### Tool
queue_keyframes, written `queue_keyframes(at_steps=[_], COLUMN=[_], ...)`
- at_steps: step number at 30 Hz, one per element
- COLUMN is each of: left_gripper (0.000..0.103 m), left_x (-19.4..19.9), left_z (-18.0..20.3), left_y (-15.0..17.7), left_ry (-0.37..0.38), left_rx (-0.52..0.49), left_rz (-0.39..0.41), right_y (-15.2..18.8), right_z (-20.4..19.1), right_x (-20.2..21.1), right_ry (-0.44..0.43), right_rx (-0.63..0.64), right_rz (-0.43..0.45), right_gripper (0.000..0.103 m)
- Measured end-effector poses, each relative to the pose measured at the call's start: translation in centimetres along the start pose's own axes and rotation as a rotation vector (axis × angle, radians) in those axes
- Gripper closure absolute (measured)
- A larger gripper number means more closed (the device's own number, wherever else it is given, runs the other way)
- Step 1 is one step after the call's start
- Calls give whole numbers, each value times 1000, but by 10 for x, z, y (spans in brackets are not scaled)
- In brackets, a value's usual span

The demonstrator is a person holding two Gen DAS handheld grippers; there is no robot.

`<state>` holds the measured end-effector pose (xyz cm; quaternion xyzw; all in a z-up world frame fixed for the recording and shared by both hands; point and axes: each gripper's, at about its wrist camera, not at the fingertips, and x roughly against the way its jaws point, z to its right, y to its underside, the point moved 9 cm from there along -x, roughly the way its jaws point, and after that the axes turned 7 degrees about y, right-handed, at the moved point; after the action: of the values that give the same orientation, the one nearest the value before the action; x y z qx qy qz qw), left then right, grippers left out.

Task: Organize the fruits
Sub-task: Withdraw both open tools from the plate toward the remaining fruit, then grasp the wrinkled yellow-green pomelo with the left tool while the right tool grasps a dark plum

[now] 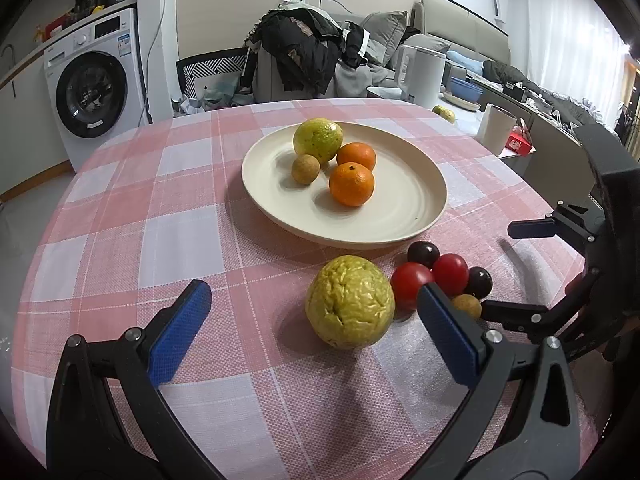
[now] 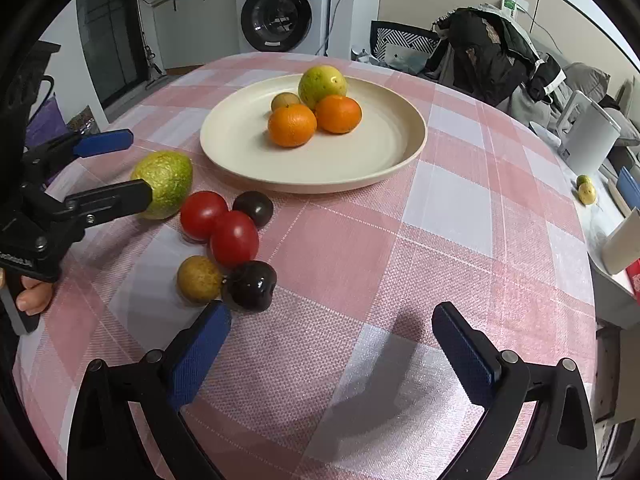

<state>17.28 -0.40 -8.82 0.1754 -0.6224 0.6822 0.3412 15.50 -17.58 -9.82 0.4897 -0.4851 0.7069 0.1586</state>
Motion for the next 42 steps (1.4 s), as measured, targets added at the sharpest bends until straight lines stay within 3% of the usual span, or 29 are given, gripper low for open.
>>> queue_keyframes(at_steps=[14,23,29,31,42], left_gripper=[1,1,1,1,1], left_x=[-1,-1,-1,-2,-3], left_z=[-1,-1,-1,-2,-3], left_y=[0,0,2,4,6], left_ry=[0,1,1,1,5], left_rx=[1,2,4,6,8], left_rz=[-2,-2,-5,-5,-6], right_y=[-3,-4,-6,-7,-6], right_z=[-4,-18,-24,-26,-40], right_x=[-8,-6,1,4,11], right_ry=[-9,-37,-58,-60,-116], right_rx=[-56,-26,-4,1,43], right_rz=[-20,-1,23,36,56], right_gripper=[0,4,26,46,74])
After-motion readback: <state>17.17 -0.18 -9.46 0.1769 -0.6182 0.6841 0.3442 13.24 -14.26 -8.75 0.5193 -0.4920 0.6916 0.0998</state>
